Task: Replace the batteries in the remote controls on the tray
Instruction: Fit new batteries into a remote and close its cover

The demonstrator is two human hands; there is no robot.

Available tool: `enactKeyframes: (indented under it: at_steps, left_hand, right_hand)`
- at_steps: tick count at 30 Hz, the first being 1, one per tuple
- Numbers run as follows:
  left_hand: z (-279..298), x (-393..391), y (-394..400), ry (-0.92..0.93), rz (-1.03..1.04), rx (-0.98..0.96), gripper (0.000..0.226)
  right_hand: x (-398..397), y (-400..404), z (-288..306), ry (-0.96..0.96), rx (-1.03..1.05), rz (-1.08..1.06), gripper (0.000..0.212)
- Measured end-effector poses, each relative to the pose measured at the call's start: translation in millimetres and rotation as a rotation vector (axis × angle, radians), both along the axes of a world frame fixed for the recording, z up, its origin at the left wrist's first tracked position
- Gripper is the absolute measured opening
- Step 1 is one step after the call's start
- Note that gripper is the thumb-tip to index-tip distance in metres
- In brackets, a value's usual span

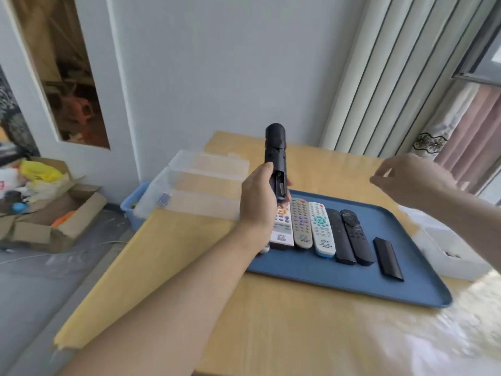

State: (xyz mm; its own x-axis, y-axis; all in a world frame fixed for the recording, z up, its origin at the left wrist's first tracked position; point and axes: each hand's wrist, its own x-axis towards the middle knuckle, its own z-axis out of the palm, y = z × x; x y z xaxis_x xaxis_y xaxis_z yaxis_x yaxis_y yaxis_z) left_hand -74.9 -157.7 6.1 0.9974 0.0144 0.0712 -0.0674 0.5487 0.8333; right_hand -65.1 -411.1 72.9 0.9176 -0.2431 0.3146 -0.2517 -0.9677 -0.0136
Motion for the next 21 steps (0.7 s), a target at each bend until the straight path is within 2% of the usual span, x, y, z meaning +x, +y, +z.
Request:
enactKeyframes:
  at_steps: [4, 8, 10, 13, 16, 19, 21]
  left_hand:
    - [3.8, 19.1, 52.0, -0.025, 0.238, 0.012, 0.032]
    - [-0.1, 32.7, 115.6, -0.020, 0.479, 0.126, 0.032]
    - [-4.0, 36.0, 139.5, 0.008, 0.564, 0.151, 0.031]
    - [-11.8, 38.3, 151.6, 0.067, 0.633, 0.113, 0.031]
    - [-18.2, 39.4, 150.8, 0.112, 0.679, 0.107, 0.035]
    - [-20.7, 40.2, 151.2, 0.104, 0.710, 0.097, 0.035]
    - [-22.9, 42.2, 153.6, 0.115, 0.717, 0.101, 0.034]
  right_hand:
    - [10.1, 105.7, -8.2, -0.023, 0.204, 0.407, 0.013]
    - [27.5, 194.4, -17.3, -0.002, 0.198, 0.699, 0.019]
    - [42.3, 233.2, -23.5, 0.068, 0.211, 0.792, 0.023]
    - [66.6, 272.7, -36.4, 0.251, 0.268, 0.813, 0.029]
    - [88.5, 292.5, -50.5, 0.449, 0.496, 0.737, 0.030]
    - [100.1, 305.3, -63.5, 0.567, 0.479, 0.758, 0.039]
    - [103.3, 315.8, -63.9, 0.654, 0.384, 0.794, 0.047]
